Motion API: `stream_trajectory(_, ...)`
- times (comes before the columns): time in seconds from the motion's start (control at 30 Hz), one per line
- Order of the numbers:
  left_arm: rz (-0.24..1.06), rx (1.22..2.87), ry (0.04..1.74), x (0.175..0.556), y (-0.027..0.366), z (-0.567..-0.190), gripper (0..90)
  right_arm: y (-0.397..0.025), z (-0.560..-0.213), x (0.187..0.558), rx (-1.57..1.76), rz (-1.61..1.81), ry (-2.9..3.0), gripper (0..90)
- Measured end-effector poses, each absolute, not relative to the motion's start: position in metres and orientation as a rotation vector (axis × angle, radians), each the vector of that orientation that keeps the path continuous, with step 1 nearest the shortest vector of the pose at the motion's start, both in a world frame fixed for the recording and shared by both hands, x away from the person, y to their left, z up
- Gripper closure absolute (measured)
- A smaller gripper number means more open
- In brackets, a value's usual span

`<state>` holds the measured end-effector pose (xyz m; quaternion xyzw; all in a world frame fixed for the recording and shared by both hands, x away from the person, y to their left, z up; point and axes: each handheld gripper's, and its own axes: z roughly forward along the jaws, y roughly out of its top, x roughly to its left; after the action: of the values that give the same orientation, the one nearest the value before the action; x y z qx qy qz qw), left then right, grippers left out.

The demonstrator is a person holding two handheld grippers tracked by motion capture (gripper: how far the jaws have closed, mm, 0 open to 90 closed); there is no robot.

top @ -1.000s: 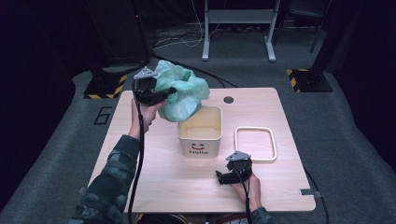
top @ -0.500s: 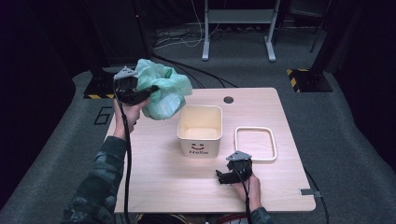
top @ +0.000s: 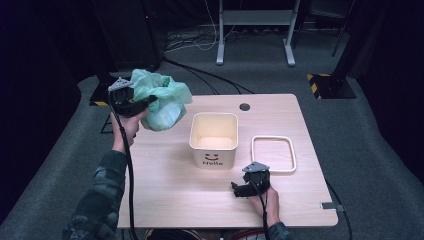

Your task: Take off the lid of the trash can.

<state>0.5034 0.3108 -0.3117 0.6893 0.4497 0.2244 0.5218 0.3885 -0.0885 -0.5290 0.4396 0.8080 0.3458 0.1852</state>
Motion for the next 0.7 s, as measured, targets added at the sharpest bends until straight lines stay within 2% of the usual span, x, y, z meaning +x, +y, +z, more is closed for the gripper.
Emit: stream_trajectory(0.7, 0.507, 1.670, 1.199, 0.513, 0.328, -0.362, 89.3, -0.089, -0.529, 0.388, 1.237, 0.974, 2.271, 5.4)
